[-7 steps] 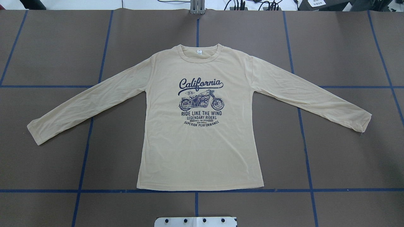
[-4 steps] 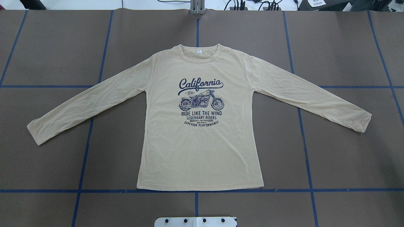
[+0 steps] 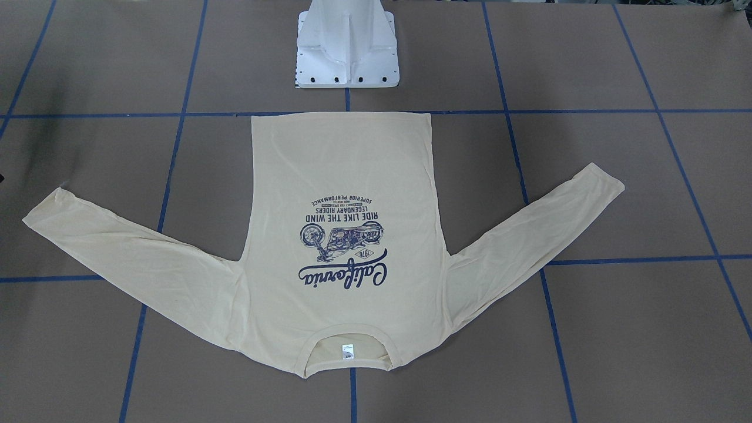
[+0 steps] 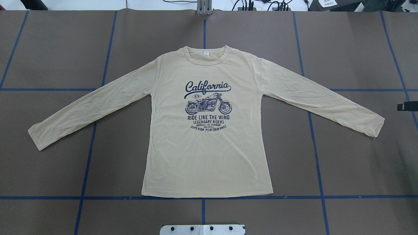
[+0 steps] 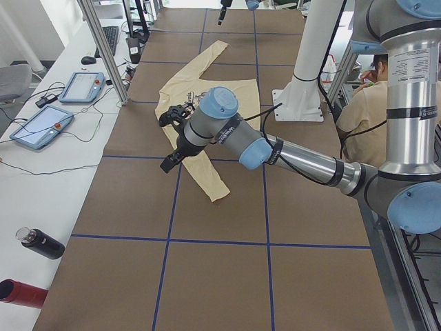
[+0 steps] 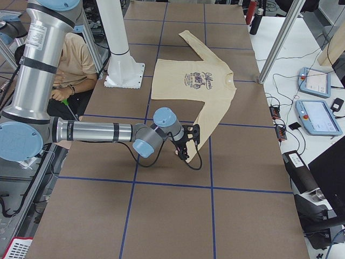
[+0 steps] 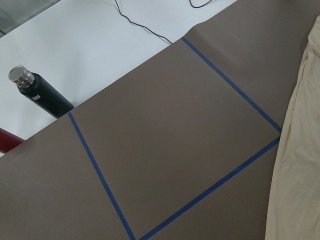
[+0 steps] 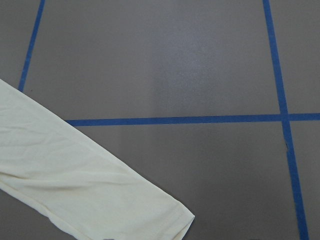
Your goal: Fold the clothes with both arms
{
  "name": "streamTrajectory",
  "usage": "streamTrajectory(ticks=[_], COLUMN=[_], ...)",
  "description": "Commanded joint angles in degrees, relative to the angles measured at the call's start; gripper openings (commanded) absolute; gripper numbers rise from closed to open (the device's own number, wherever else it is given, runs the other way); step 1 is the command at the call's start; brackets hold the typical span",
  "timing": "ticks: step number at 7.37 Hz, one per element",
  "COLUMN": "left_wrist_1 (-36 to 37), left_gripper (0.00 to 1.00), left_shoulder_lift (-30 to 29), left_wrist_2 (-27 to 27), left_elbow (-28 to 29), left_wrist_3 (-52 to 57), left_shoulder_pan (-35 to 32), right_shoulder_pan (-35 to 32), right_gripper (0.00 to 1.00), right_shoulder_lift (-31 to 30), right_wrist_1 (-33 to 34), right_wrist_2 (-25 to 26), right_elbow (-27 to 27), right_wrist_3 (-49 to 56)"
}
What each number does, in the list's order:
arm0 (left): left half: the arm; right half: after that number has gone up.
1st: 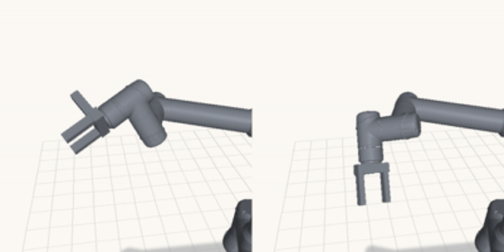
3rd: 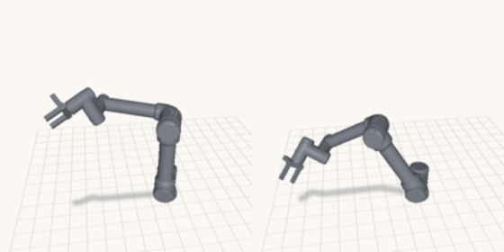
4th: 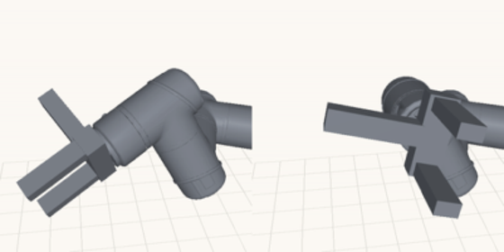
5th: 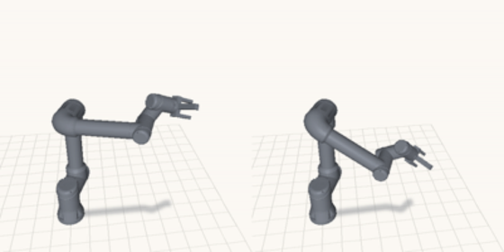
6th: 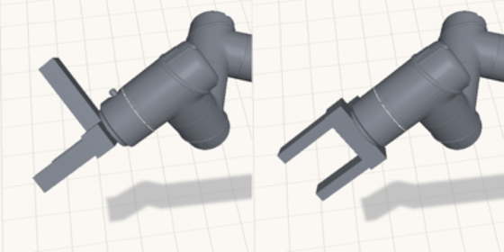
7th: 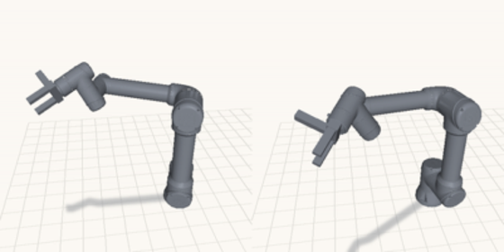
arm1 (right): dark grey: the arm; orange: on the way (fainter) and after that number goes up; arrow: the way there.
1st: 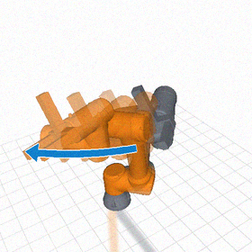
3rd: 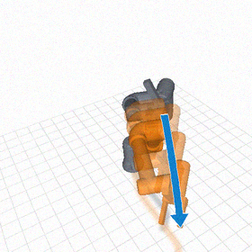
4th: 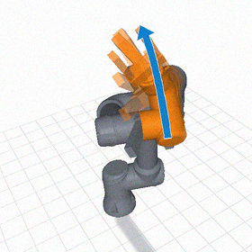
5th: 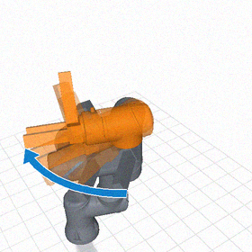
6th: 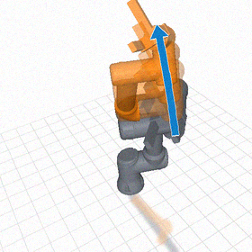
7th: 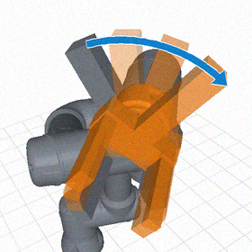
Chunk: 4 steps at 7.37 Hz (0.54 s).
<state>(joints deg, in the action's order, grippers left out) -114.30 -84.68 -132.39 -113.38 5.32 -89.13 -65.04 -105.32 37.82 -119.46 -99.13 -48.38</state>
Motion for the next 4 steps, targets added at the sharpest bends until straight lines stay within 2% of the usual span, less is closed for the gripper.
streamTrajectory(ticks=[1,4], left_wrist_1=[-0.05,-0.05], left_gripper=[1.00,1.00], left_shoulder_lift=[0.39,0.39], left_wrist_2=[0.03,0.03], left_elbow=[0.00,0.00], left_wrist_3=[0.04,0.04], left_shoulder_pan=[0.00,0.00], right_shoulder_pan=[3.77,7.81], right_gripper=[0.80,0.69], right_shoulder_lift=[2.13,3.28], right_wrist_1=[-5.19,-8.90], right_wrist_2=[3.27,7.39], right_elbow=[5.51,9.83], right_wrist_3=[-1.90,-1.90])
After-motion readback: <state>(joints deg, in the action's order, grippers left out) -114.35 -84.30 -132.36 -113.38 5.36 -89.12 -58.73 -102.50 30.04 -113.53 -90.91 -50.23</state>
